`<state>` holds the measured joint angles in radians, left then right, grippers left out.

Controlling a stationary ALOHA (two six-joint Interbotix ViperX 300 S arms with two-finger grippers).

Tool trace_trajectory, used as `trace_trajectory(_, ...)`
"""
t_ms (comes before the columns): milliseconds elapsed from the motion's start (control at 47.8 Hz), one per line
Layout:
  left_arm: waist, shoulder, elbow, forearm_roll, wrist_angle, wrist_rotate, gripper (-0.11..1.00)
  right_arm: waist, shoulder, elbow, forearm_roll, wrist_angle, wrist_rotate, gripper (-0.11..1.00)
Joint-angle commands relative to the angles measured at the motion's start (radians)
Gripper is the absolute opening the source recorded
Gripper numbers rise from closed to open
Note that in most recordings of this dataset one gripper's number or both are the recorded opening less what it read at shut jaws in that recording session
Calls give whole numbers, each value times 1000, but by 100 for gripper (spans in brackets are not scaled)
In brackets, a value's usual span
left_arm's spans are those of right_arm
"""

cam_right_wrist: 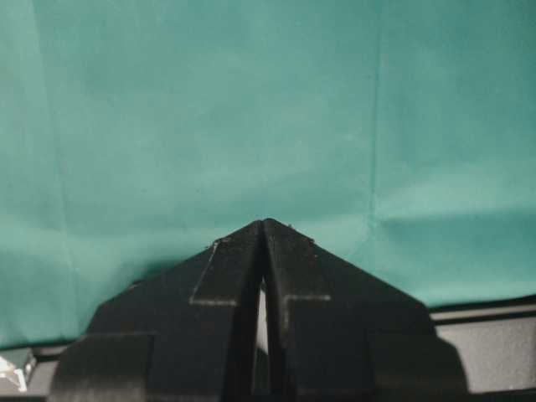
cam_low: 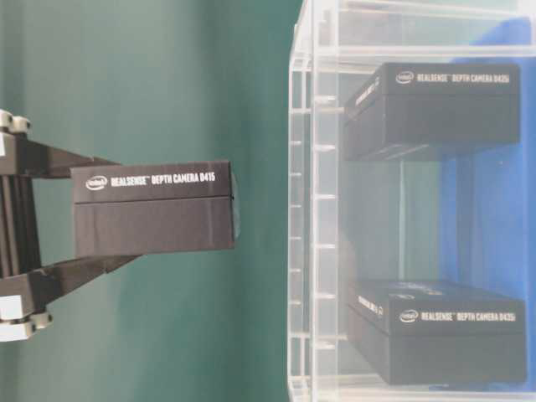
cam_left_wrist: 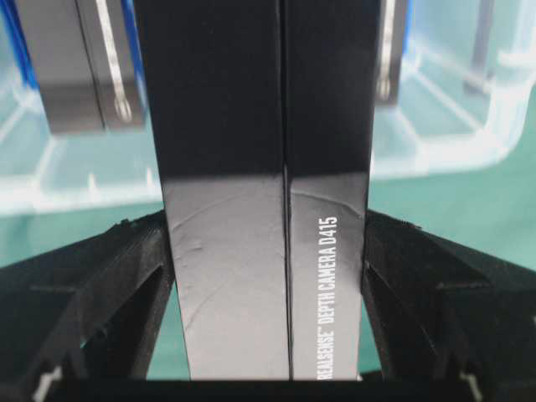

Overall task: Take the box out of the case with the left arm.
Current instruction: 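Lift the held box up and out over the case front wall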

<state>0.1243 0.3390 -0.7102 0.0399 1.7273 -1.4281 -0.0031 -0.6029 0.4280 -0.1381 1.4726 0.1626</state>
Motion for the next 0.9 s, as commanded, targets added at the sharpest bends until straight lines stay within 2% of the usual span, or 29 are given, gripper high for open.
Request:
trace_trajectory(0,-37,-61,-11,2,2,-21,62,2,0,-26,-2,-3,0,3)
trace_trajectory(628,-304,-54,-17,3,2,-324,62,2,0,-28,-2,-2,-2,3)
trace_trajectory(775,-342,-54,-23,3,2,-376,62,2,0,-28,-2,0,-2,3)
trace_trajectory(879,-348,-54,-20,3,2,-385,62,2,0,-28,-2,0,-2,3)
